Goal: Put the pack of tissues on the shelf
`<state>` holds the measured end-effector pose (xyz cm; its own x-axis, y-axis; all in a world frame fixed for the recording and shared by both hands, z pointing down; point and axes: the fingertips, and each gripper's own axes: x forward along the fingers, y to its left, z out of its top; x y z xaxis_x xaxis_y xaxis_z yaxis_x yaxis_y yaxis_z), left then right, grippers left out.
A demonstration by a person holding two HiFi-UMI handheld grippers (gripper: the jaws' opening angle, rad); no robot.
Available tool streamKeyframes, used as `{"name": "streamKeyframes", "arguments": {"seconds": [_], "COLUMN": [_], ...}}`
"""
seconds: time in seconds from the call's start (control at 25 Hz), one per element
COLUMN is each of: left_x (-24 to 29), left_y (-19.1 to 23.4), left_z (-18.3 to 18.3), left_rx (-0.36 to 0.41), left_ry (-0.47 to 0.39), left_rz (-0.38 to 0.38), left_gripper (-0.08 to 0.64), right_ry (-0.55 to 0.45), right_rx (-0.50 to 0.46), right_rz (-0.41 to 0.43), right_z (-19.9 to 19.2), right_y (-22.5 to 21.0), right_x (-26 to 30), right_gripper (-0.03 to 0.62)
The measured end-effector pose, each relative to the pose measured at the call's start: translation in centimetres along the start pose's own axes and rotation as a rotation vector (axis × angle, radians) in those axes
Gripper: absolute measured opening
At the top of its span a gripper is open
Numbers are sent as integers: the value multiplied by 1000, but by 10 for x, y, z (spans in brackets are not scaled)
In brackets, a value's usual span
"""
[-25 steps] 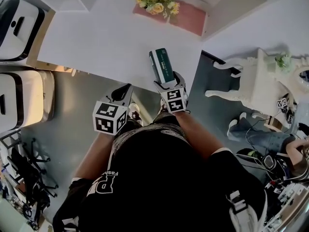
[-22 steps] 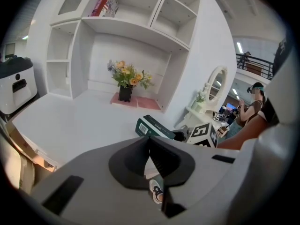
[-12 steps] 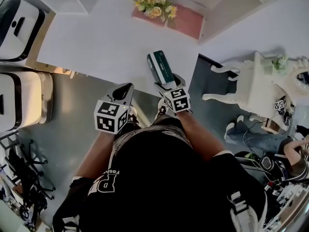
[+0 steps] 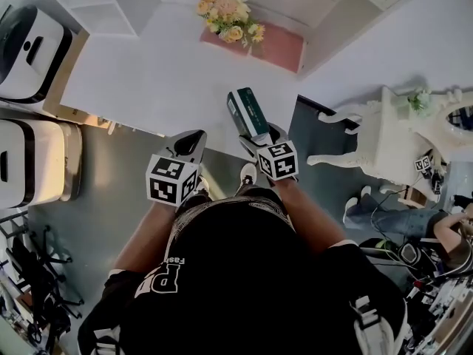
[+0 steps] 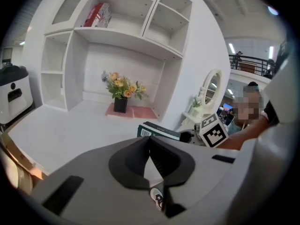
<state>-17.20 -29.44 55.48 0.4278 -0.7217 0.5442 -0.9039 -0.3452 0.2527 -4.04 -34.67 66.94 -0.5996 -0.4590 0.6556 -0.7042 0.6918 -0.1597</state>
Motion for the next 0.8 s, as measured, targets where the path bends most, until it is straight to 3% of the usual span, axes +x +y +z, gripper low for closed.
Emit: {"name": "streamKeyframes", "arguments": {"seconds": [0.8], "left_x": [-3], "left_y": [-13], "left_z": [94], "left_rx": [116], "left_ry": [-171], "left_rz": [-54], "left_gripper": [14], "right_ry": [-272], "right_rx": [23], "right_rz": [-69], "right_z": [115], "right_y": [-18], "right_x": [-107], "right_gripper": [377]}}
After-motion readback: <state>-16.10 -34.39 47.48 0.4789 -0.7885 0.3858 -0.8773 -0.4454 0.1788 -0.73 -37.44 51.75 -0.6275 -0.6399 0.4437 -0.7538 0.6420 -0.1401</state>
